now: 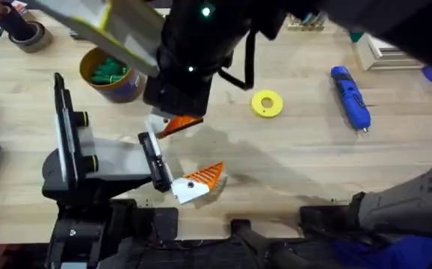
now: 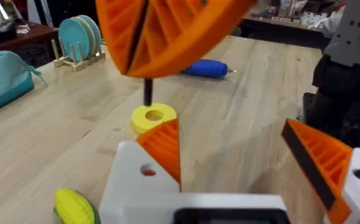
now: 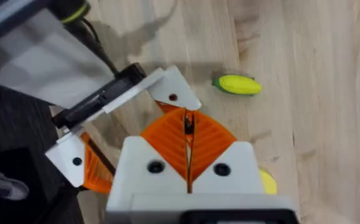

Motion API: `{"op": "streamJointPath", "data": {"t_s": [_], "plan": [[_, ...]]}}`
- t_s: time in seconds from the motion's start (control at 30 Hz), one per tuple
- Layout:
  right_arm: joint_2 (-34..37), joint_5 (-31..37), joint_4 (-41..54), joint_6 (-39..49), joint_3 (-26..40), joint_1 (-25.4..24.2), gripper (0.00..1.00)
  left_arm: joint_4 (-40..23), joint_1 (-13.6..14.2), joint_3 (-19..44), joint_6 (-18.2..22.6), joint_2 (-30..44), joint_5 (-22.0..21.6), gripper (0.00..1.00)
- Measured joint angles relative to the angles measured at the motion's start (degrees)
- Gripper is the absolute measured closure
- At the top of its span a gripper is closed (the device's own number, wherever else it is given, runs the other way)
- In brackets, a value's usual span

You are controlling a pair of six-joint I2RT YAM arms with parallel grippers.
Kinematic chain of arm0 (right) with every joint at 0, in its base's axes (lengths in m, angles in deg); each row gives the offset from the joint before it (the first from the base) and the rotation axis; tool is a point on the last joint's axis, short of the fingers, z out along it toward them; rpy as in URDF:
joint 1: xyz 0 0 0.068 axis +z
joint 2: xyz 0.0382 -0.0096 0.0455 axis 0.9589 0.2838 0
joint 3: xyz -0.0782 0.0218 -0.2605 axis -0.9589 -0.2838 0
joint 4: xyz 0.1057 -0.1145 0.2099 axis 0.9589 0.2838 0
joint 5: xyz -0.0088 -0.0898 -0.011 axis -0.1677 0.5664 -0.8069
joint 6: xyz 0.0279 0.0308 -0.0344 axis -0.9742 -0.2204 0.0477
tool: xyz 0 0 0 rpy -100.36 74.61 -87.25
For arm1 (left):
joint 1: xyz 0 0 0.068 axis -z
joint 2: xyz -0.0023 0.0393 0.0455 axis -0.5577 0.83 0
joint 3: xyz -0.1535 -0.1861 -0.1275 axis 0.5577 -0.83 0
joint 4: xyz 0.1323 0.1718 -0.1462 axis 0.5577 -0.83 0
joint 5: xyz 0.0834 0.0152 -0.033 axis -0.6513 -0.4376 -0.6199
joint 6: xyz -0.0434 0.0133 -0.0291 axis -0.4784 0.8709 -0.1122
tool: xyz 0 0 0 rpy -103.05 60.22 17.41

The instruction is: Pick up the gripper from the table and insert it into the empty holder that is missing its gripper. Then pick up a screw, insert it into the mounting hole, and use the screwdriver to tighten it. Finally, clean up the table by picking up the vegetable and placing it into the bucket.

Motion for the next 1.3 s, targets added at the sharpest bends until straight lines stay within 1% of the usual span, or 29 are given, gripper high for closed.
{"op": "streamJointPath", "data": {"t_s": [0.3, 1.1, 1.3], "plan": [[0.0, 0.0, 0.0, 0.0, 0.0, 2.0, 0.995, 0.0, 0.0, 0.0, 0.0, 0.0, 0.0, 0.015], [0.0, 0.0, -1.1, 0.0, 0.0, 2.0, 0.995, 0.0, 0.0, 0.0, 0.0, 0.0, 0.0, 0.015], [1.0, 0.0, -1.1, 0.0, 0.0, 2.0, 0.995, 0.0, 0.0, 0.0, 0.0, 0.0, 0.0, 0.015]]}}
